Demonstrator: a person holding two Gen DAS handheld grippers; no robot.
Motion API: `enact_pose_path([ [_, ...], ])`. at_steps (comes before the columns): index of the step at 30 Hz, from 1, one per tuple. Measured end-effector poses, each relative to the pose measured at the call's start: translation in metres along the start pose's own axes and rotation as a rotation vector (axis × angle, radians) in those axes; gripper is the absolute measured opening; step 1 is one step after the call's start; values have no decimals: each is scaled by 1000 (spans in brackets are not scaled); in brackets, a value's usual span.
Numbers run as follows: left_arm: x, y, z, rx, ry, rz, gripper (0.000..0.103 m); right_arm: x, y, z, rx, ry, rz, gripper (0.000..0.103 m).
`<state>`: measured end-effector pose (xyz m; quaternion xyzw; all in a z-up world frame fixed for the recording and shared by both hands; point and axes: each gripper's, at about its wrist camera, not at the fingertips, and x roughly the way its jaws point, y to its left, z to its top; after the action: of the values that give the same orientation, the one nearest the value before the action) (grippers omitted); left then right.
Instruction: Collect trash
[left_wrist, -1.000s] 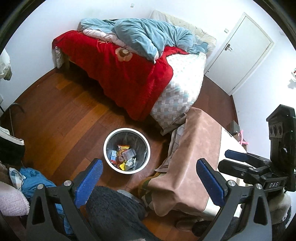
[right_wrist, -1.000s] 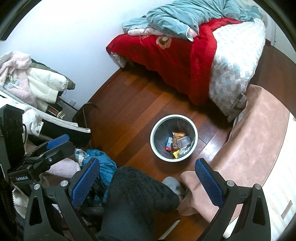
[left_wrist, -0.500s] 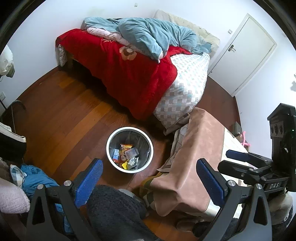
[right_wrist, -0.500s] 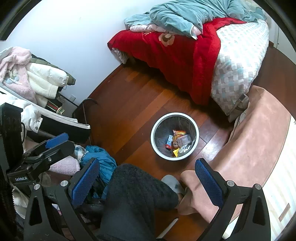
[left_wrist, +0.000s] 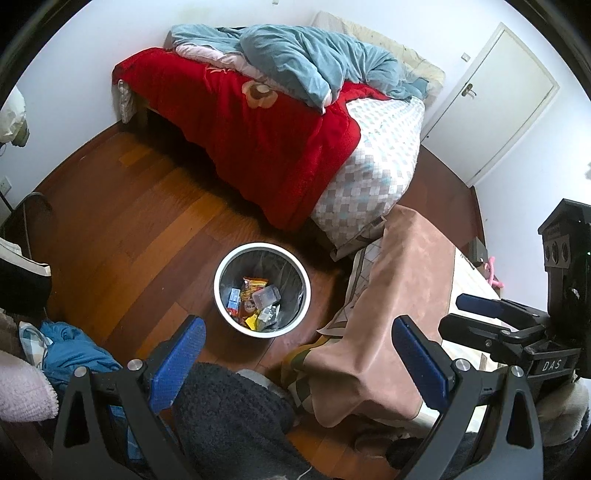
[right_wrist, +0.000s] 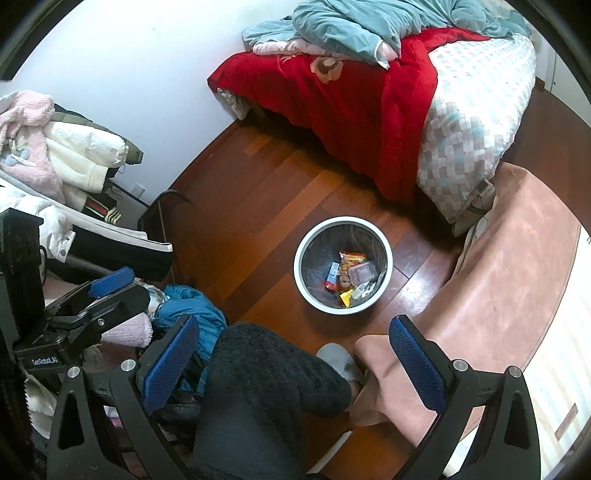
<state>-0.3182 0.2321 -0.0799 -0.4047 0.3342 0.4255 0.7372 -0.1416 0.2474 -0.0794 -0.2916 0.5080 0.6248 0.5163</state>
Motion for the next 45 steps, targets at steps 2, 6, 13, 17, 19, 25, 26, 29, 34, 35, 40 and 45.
enact_pose_path([
  [2,1,1,0,-2,2,0,103,2,0,0,0,3,0,103],
  [6,0,2,-1,-2,3,3,103,3,-1,2,1,6,0,103],
  [13,0,2,-1,-4,2,4,103,5,-1,3,1,9,1,103],
  [17,1,3,-1,-2,3,7,103,7,-1,1,-3,12,3,103],
  [19,1,4,-2,-7,6,7,103,7,-1,1,-3,10,1,103],
  [25,2,8,-6,-20,9,15,103,10,1,1,-8,17,7,103],
  [26,2,9,-6,-21,9,16,103,11,2,1,-11,18,7,103],
  [29,3,10,-6,-22,9,18,103,12,2,2,-7,18,9,103],
  [34,3,10,-5,-25,10,16,103,14,4,1,-9,20,10,103],
  [35,3,10,-5,-24,10,17,103,15,5,1,-9,21,12,103],
  [40,3,11,-5,-23,10,17,103,17,5,2,-12,24,16,103],
  [45,3,11,-4,-22,9,18,103,19,4,5,-16,23,13,103],
])
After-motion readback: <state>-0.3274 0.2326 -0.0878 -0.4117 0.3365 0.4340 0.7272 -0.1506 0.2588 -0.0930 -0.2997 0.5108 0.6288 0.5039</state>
